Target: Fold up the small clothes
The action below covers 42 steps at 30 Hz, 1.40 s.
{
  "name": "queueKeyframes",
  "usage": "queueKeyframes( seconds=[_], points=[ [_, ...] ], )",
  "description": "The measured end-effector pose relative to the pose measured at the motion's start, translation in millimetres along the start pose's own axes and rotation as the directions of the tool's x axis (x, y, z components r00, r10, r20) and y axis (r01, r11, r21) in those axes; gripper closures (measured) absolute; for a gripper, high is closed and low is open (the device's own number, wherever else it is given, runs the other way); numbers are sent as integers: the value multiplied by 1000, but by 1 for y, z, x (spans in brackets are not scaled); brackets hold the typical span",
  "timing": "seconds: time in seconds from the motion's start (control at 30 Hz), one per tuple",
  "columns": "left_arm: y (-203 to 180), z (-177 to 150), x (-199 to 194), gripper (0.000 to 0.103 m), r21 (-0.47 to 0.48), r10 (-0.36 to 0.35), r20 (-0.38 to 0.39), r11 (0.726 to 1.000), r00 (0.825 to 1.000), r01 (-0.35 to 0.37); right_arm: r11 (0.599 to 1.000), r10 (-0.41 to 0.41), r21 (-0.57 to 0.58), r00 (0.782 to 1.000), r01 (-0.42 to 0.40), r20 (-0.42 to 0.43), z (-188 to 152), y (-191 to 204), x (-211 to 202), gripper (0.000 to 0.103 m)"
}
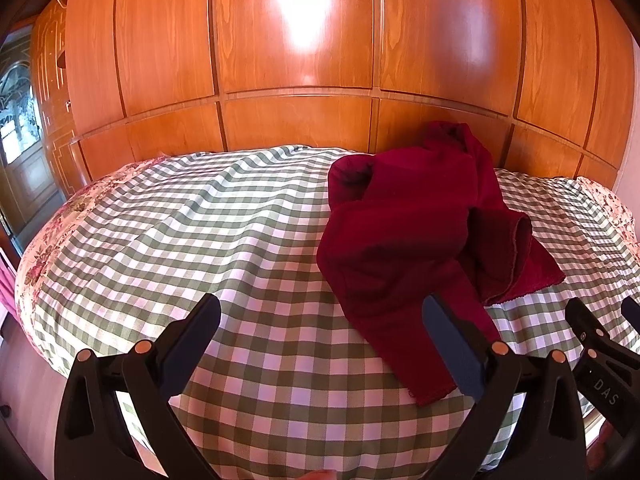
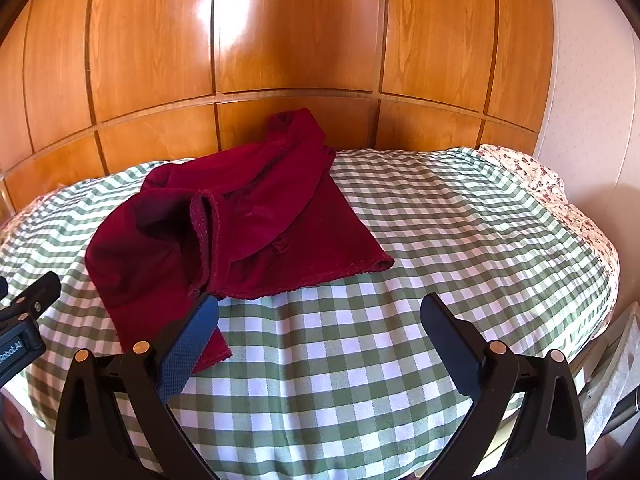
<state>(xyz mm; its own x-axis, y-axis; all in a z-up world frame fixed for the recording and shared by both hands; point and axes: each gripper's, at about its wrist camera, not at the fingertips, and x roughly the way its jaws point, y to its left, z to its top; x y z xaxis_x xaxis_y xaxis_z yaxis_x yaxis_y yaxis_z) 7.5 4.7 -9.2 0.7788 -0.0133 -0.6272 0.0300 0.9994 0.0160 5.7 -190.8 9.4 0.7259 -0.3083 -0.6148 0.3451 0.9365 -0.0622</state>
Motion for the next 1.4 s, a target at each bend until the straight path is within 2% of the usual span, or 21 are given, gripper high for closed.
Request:
queueKeyframes(
  seconds=[0.47,1.4],
  points=[
    [4,-1,3,3,-4,-1,-8,1000,1000,1,1000,13,0,1000,-13,-19,-3,1,5,3],
    [3,1,-2,2,-3,-8,16,1000,1000,8,1000,21,-11,1000,-21,-1,-2,5,3,3]
  ],
)
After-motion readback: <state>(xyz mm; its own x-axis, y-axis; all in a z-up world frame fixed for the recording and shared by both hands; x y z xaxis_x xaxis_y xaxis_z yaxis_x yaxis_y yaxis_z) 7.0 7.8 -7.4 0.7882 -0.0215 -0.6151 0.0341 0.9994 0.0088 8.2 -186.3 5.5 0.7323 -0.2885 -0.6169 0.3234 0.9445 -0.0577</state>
